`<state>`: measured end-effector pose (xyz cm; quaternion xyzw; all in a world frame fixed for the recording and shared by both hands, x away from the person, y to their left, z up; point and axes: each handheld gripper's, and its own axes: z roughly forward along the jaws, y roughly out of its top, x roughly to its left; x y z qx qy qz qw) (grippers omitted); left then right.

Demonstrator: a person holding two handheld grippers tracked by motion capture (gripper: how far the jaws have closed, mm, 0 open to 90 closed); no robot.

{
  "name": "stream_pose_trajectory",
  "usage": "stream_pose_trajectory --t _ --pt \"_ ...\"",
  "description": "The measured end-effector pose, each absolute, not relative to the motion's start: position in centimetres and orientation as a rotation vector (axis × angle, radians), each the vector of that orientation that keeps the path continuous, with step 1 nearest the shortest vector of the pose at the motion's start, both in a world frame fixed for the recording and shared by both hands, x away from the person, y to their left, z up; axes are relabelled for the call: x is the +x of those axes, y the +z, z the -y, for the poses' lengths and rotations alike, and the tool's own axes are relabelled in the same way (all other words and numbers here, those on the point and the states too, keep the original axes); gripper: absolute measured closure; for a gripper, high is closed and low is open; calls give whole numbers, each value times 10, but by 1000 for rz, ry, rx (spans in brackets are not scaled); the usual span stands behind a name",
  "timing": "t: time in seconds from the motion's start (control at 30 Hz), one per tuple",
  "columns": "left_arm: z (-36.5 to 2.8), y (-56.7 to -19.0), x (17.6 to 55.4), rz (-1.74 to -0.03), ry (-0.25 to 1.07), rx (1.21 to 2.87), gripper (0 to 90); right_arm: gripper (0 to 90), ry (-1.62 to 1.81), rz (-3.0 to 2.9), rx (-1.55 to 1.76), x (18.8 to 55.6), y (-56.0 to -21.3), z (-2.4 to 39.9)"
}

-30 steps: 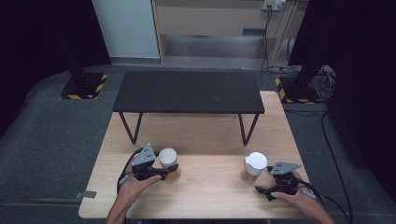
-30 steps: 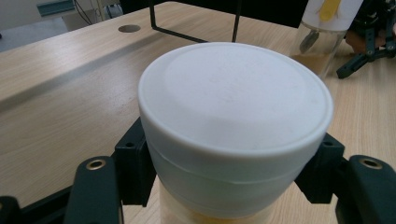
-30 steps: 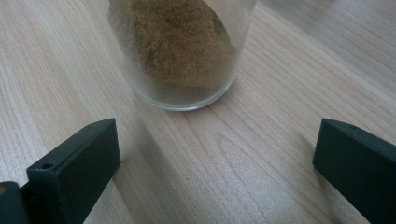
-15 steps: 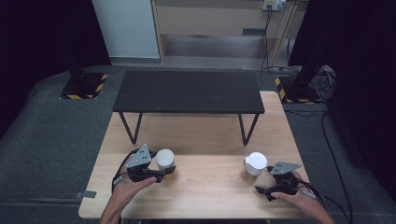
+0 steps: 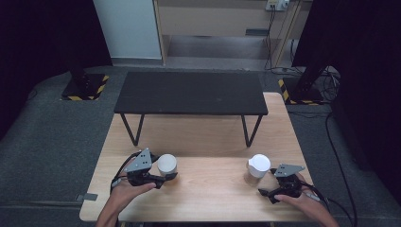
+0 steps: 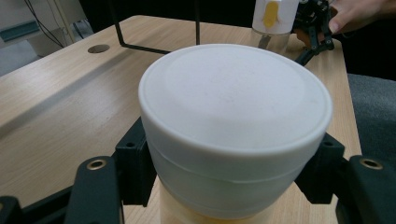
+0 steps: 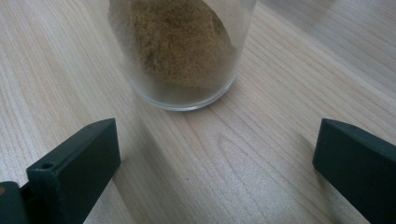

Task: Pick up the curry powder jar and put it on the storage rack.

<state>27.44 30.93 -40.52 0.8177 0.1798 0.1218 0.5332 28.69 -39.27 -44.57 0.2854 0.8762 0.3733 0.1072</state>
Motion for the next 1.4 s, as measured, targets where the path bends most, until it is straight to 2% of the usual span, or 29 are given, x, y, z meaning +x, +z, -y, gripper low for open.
stream_pose_trajectory --t 0.43,0.73,1.4 --pt "-312 -400 275 -415 279 1957 335 15 1099 -2578 841 287 -446 393" --pt "-308 -383 275 -392 272 1939 335 15 1098 -2578 843 286 -446 392" --pt "-300 -306 303 -323 285 2009 335 15 1099 -2577 843 286 -446 392"
